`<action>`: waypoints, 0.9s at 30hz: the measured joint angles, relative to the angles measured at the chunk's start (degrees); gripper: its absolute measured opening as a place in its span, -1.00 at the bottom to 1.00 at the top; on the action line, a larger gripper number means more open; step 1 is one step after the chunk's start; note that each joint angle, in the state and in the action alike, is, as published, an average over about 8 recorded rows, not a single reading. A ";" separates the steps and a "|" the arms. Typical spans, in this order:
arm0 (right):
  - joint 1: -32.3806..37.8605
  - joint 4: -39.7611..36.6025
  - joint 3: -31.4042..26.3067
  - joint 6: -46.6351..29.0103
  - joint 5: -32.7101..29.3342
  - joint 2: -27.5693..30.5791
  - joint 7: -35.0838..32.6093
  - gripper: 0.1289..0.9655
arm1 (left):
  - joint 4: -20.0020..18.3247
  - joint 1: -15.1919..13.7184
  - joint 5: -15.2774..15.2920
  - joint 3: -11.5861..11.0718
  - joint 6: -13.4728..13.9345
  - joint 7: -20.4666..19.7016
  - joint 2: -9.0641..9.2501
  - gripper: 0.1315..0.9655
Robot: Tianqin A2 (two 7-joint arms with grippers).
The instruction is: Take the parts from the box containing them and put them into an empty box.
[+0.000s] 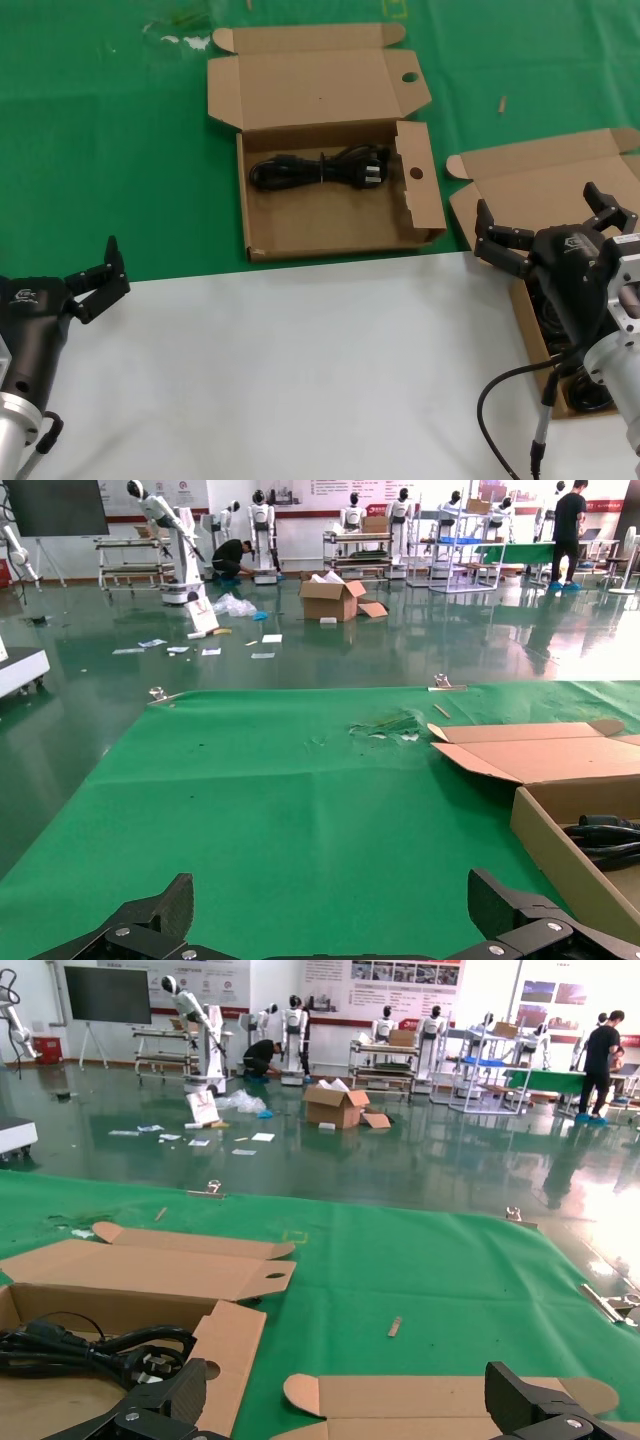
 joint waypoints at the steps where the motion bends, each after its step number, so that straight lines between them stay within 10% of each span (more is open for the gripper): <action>1: 0.00 0.00 0.00 0.00 0.00 0.00 0.00 1.00 | 0.00 0.00 0.00 0.00 0.00 0.00 0.00 1.00; 27: 0.00 0.00 0.00 0.00 0.00 0.00 0.00 1.00 | 0.00 0.00 0.00 0.00 0.00 0.02 0.00 1.00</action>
